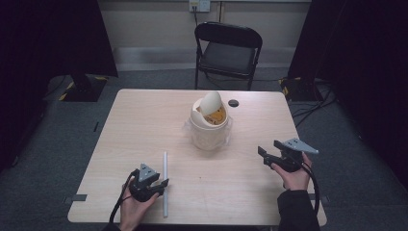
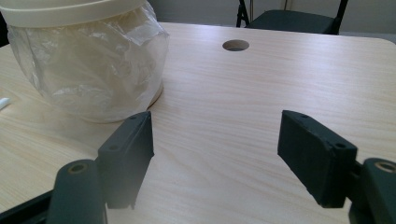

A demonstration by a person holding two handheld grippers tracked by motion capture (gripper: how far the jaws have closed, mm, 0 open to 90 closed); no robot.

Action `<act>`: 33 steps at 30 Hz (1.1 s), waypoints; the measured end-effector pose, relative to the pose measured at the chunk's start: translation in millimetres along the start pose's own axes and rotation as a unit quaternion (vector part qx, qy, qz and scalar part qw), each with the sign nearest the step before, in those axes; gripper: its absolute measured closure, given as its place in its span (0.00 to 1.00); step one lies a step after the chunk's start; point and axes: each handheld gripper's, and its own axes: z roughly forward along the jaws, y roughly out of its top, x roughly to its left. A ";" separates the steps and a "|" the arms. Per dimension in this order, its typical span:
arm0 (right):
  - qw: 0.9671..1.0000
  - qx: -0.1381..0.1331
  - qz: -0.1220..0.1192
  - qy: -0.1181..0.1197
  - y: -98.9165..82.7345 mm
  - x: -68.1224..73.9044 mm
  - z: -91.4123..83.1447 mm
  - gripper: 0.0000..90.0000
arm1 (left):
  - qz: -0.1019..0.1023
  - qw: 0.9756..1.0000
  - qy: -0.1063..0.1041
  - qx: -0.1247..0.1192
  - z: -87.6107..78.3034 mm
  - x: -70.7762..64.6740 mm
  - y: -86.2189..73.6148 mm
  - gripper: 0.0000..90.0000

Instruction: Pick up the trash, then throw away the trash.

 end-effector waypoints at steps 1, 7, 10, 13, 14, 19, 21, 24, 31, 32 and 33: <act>1.000 0.001 0.000 -0.002 -0.3 -0.1 0.2 0.30 | 0.001 1.000 0.001 0.006 0.2 0.8 -0.4 0.67; 1.000 0.001 -0.001 -0.002 -0.9 -1.5 0.2 0.30 | -0.006 1.000 0.001 0.024 1.6 9.8 -2.2 0.77; 1.000 0.001 0.000 -0.001 -0.8 -1.8 -0.3 0.30 | -0.009 1.000 0.004 0.026 0.4 14.7 -2.3 0.85; 1.000 0.002 0.001 -0.002 -0.9 -1.8 -0.2 0.30 | -0.007 1.000 0.003 0.028 -0.3 18.2 -2.4 0.88; 1.000 0.002 0.001 -0.002 -0.9 -1.8 -0.2 0.30 | -0.008 1.000 0.001 0.028 -0.3 18.9 -2.3 0.88; 1.000 0.001 0.003 -0.001 -0.9 -2.6 -0.5 0.31 | -0.004 1.000 -0.002 0.011 -4.7 20.1 -0.3 0.88; 1.000 -0.001 0.006 -0.002 -0.9 -3.4 -1.2 0.31 | -0.002 1.000 -0.003 -0.013 -9.8 21.3 1.9 0.88; 1.000 -0.003 0.006 -0.002 -0.6 -4.8 -2.1 0.32 | 0.002 1.000 -0.005 -0.029 -14.3 22.5 3.6 0.88; 1.000 -0.016 0.007 -0.002 1.2 -5.5 -5.0 0.33 | 0.004 0.996 0.003 -0.094 -32.2 22.8 11.1 0.88; 1.000 -0.022 0.010 0.000 2.4 -5.0 -6.3 0.33 | 0.004 0.994 0.004 -0.105 -34.7 22.7 12.4 0.88; 1.000 -0.022 0.010 0.000 2.4 -5.0 -6.3 0.33 | 0.006 0.993 0.000 -0.115 -37.2 22.7 13.8 0.88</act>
